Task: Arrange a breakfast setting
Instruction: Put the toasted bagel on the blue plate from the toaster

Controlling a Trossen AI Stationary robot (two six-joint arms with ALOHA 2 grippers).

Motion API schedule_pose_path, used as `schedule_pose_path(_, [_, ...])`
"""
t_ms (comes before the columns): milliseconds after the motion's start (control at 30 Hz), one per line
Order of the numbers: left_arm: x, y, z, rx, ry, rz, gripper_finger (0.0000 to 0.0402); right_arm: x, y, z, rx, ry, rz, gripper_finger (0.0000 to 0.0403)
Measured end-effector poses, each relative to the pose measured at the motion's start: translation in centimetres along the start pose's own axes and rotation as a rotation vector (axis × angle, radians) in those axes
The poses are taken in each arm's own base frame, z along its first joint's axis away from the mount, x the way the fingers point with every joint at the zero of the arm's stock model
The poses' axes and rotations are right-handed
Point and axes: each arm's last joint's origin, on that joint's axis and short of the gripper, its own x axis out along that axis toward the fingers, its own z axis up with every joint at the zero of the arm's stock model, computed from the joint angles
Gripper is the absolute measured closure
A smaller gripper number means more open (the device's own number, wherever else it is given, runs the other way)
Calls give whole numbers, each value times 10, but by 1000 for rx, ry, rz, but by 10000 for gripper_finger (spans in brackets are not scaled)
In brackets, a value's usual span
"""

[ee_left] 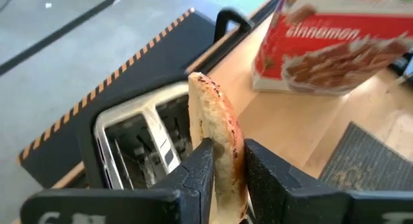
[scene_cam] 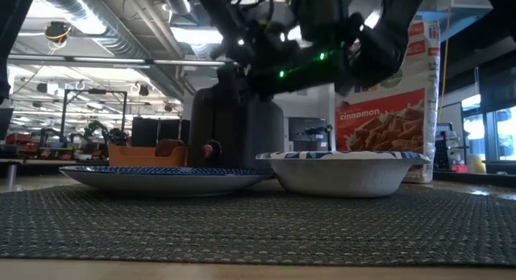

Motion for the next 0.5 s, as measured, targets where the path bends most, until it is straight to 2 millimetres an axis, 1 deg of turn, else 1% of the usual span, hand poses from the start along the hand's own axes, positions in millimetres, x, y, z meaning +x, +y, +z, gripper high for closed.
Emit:
schedule_pose_path(200, [-26, -7, 15, 52, -8, -9, 329, -15, 3, 22, -153, 47, -58, 148])
schedule_pose_path(267, [-37, -9, 19, 79, -2, -12, 329, -20, 3, 28, -172, 66, -43, 148])
schedule_pose_path(367, [-53, -12, 25, 124, 3, 0, 329, -25, 5, 29, -196, 115, -8, 148])
schedule_pose_path(500, [-75, -20, 27, 187, 15, 40, 329, -36, 8, 37, -177, 147, 31, 148])
